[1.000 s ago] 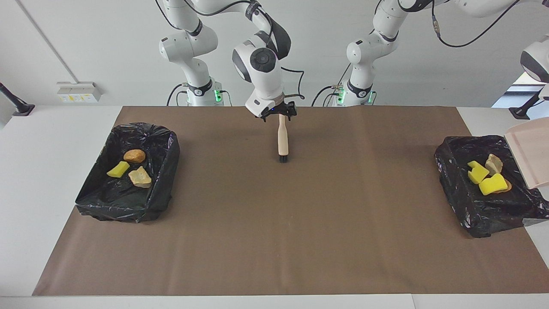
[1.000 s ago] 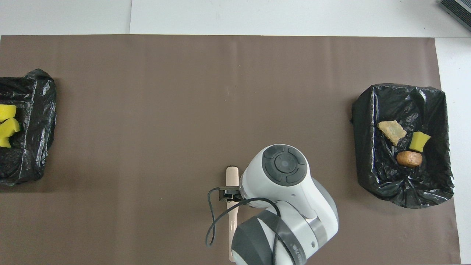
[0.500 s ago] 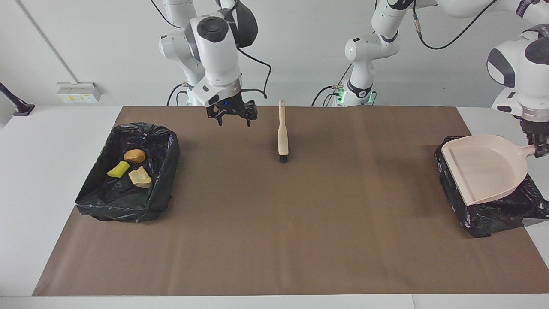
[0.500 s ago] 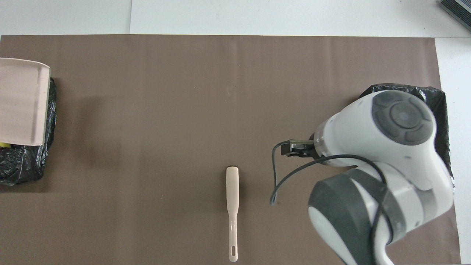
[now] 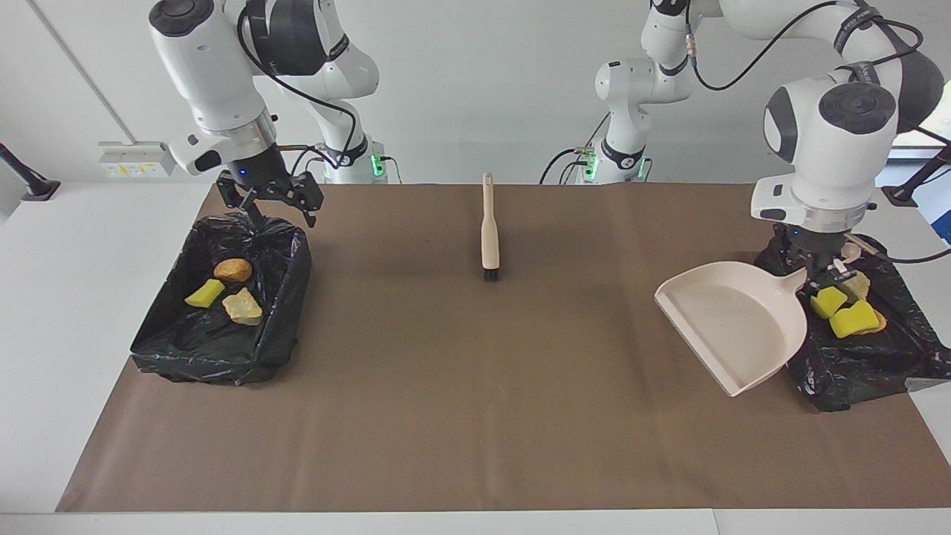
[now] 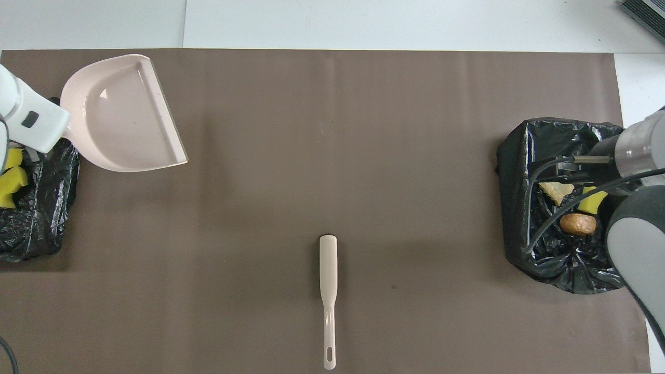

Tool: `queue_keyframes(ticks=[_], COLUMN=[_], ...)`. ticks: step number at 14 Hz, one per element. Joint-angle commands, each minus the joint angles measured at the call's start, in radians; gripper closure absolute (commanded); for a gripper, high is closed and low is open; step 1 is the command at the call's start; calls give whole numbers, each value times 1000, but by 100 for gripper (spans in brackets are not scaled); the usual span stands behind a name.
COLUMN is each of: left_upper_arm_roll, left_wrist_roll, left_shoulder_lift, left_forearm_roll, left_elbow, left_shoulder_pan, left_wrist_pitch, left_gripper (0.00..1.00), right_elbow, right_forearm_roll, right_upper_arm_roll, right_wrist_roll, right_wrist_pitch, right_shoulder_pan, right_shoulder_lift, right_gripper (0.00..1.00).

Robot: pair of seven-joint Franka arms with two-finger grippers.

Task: Sweep and dump trash in bin
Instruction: 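Bring the empty dustpan back over the mat while the right gripper withdraws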

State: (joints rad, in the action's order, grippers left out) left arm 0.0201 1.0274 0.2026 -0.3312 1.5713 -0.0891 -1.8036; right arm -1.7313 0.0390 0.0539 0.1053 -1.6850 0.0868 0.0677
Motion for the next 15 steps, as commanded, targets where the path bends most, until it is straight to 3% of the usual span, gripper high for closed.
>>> queue_keyframes(ticks=[1,4,6,11,15], left_upper_arm_roll=[-17,-17,-9,-8,0], left_wrist_roll=[-332,-704,-849,-1208,-1328], left_shoulder_lift=[53,107,127,291,420], left_forearm_roll=[72,191,248,305,382], left_elbow=[-23,-33,-39,-258,-430], left_shoulder_pan=[-121,-218,-259,-376,-403], left_wrist_pitch=[29,32,27,84,99], left_gripper=[100,100,100,100,100], right_elbow=[125,107,105,110,110], right_forearm_roll=[38,-4,-2,-4,-4], right_upper_arm_roll=[35,50,43,43,41], right_wrist_roll=[-79,-82,-78,-75,-78], right_wrist_pitch=[173,191,183,179,186], right_shoulder_pan=[2,1,7,4,5], right_shoulder_lift=[12,26,27,24,26], right_gripper=[0,0,0,0,0])
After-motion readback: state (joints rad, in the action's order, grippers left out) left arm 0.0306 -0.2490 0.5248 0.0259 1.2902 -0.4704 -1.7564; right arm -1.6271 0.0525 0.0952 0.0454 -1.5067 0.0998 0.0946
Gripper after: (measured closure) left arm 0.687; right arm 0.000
